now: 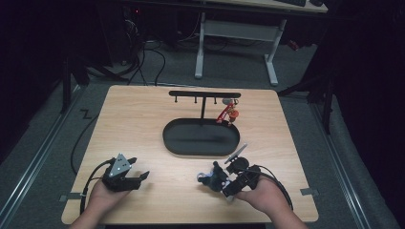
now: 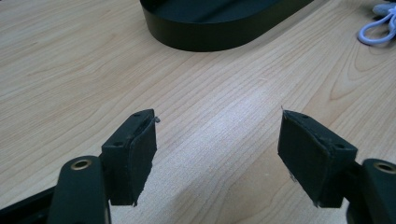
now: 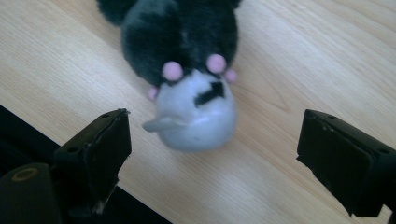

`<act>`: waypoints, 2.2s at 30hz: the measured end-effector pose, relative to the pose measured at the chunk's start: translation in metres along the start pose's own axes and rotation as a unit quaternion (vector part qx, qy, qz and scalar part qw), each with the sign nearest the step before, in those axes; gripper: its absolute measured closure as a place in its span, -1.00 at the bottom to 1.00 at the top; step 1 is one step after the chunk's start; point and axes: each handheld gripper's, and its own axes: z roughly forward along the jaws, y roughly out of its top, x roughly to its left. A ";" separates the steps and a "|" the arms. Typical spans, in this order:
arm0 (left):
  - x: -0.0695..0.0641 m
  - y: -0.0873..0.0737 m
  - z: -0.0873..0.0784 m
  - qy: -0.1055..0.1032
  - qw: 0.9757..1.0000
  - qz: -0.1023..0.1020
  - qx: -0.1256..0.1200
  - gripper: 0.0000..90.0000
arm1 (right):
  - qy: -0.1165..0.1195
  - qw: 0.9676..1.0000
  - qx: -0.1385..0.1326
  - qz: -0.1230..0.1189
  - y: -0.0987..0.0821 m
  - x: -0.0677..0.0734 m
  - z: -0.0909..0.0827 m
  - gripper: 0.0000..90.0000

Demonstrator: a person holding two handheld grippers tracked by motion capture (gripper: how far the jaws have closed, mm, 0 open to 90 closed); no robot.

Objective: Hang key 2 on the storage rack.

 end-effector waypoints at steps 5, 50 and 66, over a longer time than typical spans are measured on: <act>0.000 -0.001 -0.001 0.001 1.000 0.003 0.002 -0.37 | -0.005 1.000 0.007 -0.019 0.003 0.005 0.012 -0.73; -0.002 -0.004 -0.004 -0.002 1.000 0.007 -0.002 -0.45 | -0.013 1.000 -0.020 -0.008 0.009 -0.002 0.007 0.06; -0.002 -0.004 -0.004 -0.003 1.000 0.010 -0.001 -0.45 | -0.015 0.999 -0.028 0.021 0.024 -0.018 -0.027 0.06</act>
